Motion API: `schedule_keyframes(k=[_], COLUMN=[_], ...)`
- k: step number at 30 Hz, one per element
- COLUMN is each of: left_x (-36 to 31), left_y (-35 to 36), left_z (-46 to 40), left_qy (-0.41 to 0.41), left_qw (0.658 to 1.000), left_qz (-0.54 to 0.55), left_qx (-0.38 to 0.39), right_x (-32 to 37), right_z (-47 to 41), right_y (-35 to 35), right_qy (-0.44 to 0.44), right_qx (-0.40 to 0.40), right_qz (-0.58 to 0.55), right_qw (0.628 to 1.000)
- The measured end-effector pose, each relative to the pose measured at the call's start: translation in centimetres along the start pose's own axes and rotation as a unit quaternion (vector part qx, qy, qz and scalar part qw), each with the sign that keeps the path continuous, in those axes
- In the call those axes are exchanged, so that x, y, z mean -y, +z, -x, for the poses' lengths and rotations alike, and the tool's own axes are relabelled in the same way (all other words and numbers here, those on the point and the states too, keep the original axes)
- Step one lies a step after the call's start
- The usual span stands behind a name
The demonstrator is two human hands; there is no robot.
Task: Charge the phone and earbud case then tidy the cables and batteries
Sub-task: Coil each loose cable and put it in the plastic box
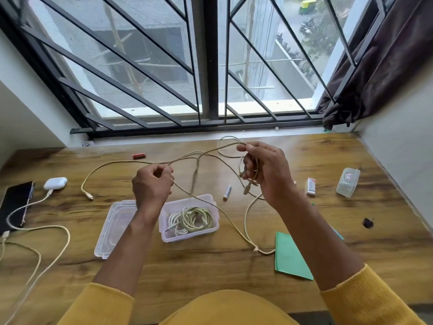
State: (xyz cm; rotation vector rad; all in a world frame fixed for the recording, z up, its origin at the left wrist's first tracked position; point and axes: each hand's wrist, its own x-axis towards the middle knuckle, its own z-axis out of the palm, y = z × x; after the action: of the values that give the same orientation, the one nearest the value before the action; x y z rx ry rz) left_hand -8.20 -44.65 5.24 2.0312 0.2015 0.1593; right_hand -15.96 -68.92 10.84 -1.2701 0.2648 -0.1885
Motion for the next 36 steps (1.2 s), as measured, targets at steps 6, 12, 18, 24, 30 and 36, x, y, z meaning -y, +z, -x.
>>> schedule_keyframes(k=[6,12,18,24,30,36], left_x=[2.1,7.1,7.3,8.3,8.1,4.0], left_y=[-2.2,-5.4,-7.1,-7.3,-6.3,-5.2], left_z=[-0.5,-3.0,-2.8,-2.4,-2.2,-1.5], left_qy=[-0.042,-0.104,-0.136,-0.139,-0.105,-0.007], left_qw=[0.998,0.991,0.981,0.972,0.970,0.988], left_qz=[-0.033,-0.067,-0.119,-0.184,-0.217,-0.151], left_qx=[-0.019,-0.048,-0.069,-0.044,0.012,0.042], right_x=[0.2,1.5,1.4,0.7,-0.4,-2.0], right_z=[-0.3,-1.0,-1.4,-1.7,-1.5,-0.8], right_y=[0.3,-0.2,-0.1,1.0,2.5,4.4], right_qy=[-0.024,-0.039,-0.055,-0.070,-0.065,-0.050], right_qx=[-0.042,-0.105,-0.158,-0.198,-0.162,-0.097], right_qz=[-0.052,-0.138,-0.182,-0.186,-0.128,-0.070], right_qw=[0.997,0.984,0.969,0.960,0.976,0.992])
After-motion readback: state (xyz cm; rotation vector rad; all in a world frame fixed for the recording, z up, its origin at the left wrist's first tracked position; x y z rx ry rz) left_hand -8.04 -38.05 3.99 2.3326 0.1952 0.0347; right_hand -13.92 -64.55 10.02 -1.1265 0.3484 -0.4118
